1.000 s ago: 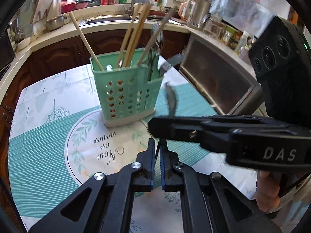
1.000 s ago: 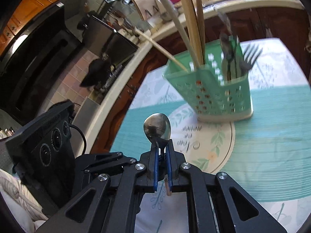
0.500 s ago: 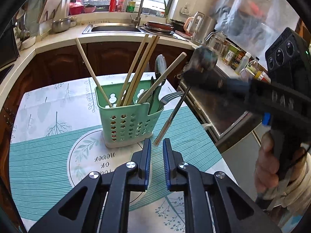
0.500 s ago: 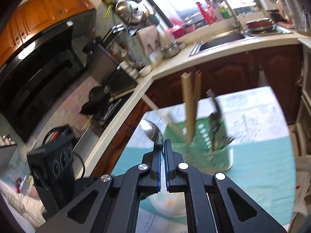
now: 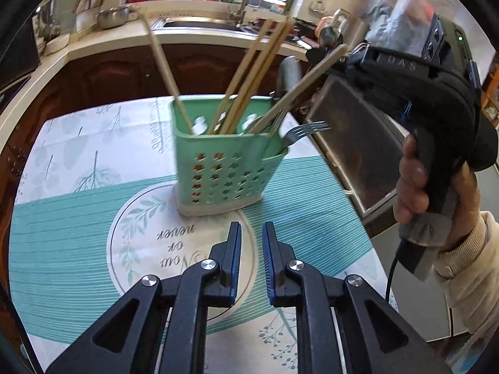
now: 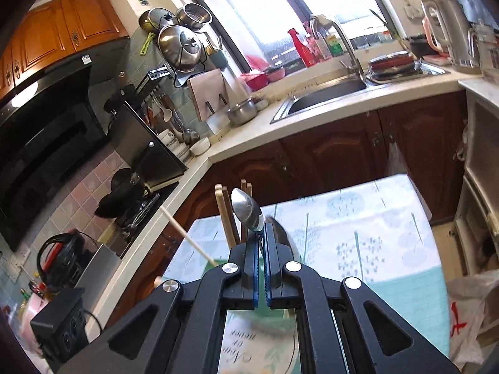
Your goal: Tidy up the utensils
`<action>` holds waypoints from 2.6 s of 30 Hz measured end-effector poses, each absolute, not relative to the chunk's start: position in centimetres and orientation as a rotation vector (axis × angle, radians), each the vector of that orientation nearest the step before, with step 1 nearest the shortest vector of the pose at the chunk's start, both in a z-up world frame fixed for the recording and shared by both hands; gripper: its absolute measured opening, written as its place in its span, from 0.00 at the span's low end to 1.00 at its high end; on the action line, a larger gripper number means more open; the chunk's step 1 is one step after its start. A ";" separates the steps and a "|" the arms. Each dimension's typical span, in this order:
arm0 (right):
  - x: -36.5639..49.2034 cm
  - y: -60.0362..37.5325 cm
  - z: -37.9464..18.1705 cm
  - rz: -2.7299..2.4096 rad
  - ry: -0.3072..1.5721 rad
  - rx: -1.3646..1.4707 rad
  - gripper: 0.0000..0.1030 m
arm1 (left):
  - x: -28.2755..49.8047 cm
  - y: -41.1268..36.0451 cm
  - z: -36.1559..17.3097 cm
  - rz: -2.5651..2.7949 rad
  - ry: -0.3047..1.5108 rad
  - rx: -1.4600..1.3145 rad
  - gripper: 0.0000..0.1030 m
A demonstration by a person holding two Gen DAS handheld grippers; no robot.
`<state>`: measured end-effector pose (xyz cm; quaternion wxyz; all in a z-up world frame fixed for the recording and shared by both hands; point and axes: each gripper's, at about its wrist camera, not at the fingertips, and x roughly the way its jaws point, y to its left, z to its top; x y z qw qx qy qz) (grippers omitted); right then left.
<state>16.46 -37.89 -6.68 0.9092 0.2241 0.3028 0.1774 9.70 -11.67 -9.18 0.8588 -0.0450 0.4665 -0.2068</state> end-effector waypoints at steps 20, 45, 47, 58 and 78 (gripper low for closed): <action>17.6 -31.9 -10.4 0.383 0.654 0.264 0.25 | 13.2 -6.4 -8.0 -0.184 0.958 -0.199 0.74; 1.7 -31.6 -4.7 0.135 0.810 0.256 0.74 | 4.9 -7.2 -1.7 -0.066 0.883 -0.070 0.99; 0.1 -31.1 -4.5 0.131 0.830 0.257 0.76 | 3.8 -7.3 -1.1 -0.040 0.881 -0.054 0.99; -8.6 -27.5 -0.8 0.102 0.834 0.224 0.80 | 0.1 -6.0 1.9 0.043 0.844 0.010 0.99; -14.8 -21.6 5.6 0.098 0.828 0.198 0.81 | -2.9 -3.2 3.2 0.031 0.874 -0.002 0.99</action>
